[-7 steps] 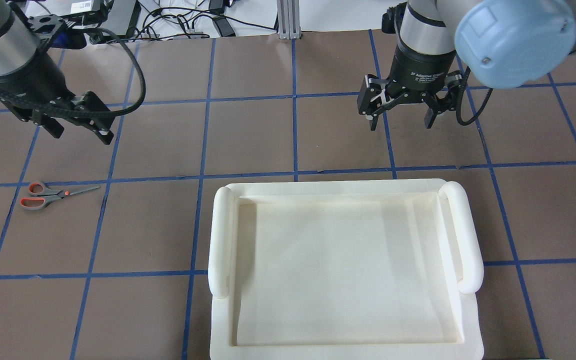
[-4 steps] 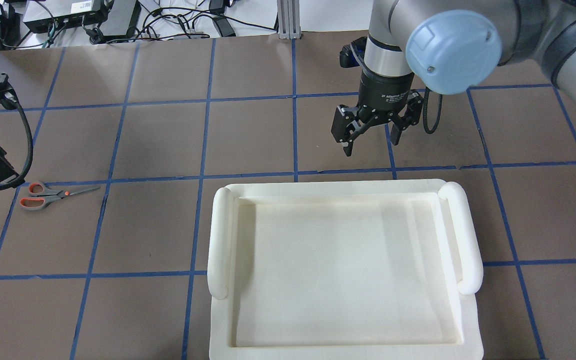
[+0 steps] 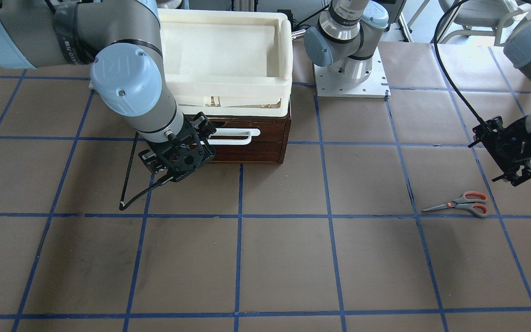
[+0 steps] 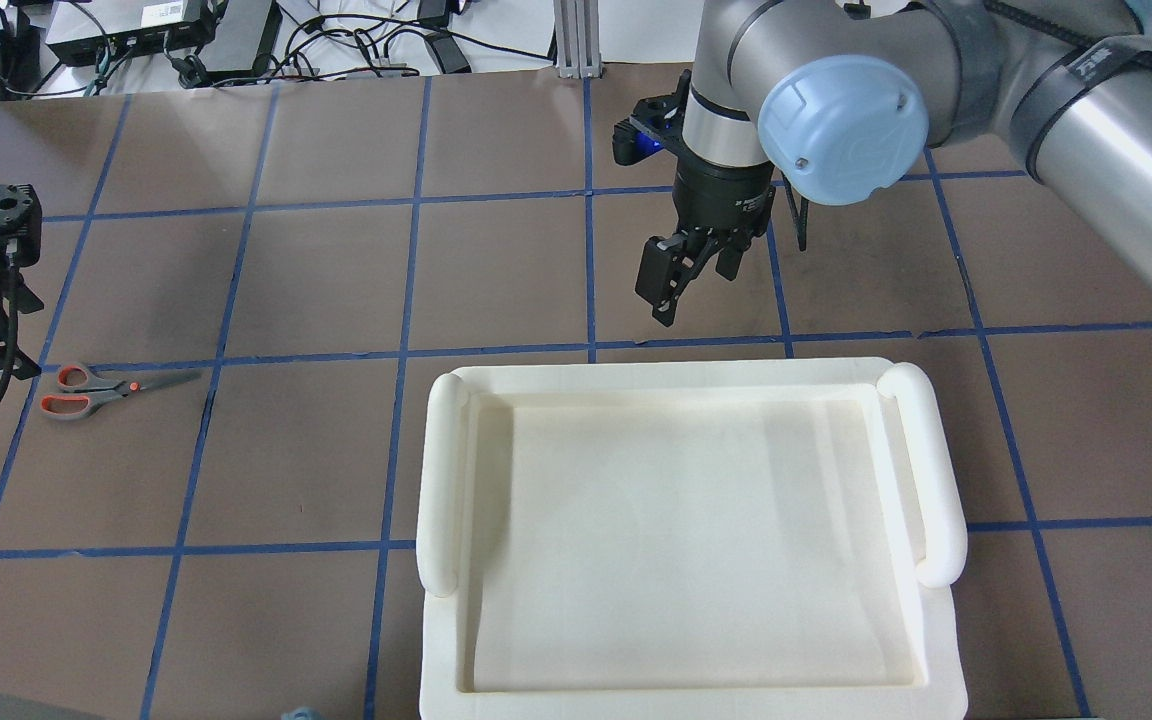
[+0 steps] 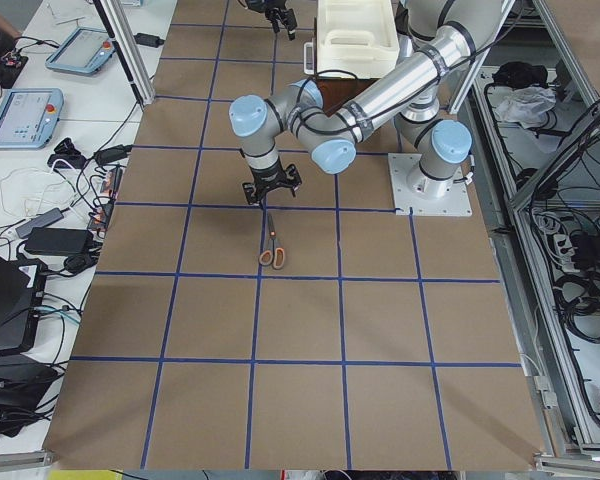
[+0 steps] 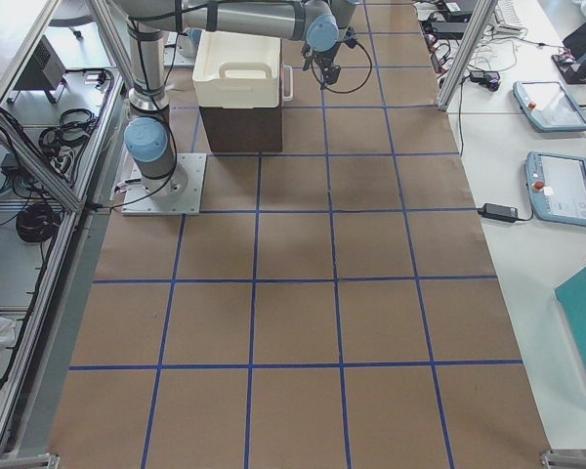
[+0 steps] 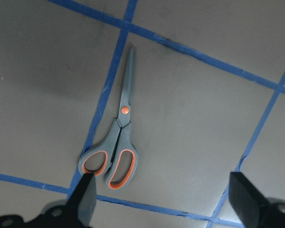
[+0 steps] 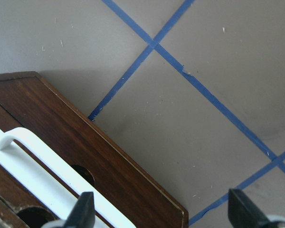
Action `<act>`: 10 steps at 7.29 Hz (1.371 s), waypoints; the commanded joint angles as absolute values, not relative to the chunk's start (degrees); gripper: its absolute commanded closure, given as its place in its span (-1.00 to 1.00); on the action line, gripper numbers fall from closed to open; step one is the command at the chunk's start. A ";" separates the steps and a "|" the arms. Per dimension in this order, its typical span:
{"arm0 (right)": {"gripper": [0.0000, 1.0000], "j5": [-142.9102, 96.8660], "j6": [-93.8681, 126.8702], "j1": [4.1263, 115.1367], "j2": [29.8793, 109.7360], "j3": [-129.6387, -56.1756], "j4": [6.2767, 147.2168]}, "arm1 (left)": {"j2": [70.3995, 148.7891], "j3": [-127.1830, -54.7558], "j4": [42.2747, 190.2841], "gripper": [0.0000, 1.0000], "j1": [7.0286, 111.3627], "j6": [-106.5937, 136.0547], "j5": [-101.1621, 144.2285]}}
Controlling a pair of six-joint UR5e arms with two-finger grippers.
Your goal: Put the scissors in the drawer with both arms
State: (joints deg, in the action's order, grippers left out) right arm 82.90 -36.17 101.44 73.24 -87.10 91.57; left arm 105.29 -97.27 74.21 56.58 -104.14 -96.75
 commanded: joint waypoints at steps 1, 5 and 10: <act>-1.00 82.71 -48.81 102.91 72.34 -87.54 92.02 | 110.72 -97.29 68.15 -1.00 53.88 -111.86 -94.75; -0.91 83.58 -66.00 106.08 71.02 -90.43 95.25 | 116.10 -97.56 64.34 -1.00 53.88 -117.85 -94.48; -0.57 83.76 -66.71 106.70 71.02 -91.32 95.36 | 116.98 -102.56 57.31 -1.00 53.79 -118.74 -94.48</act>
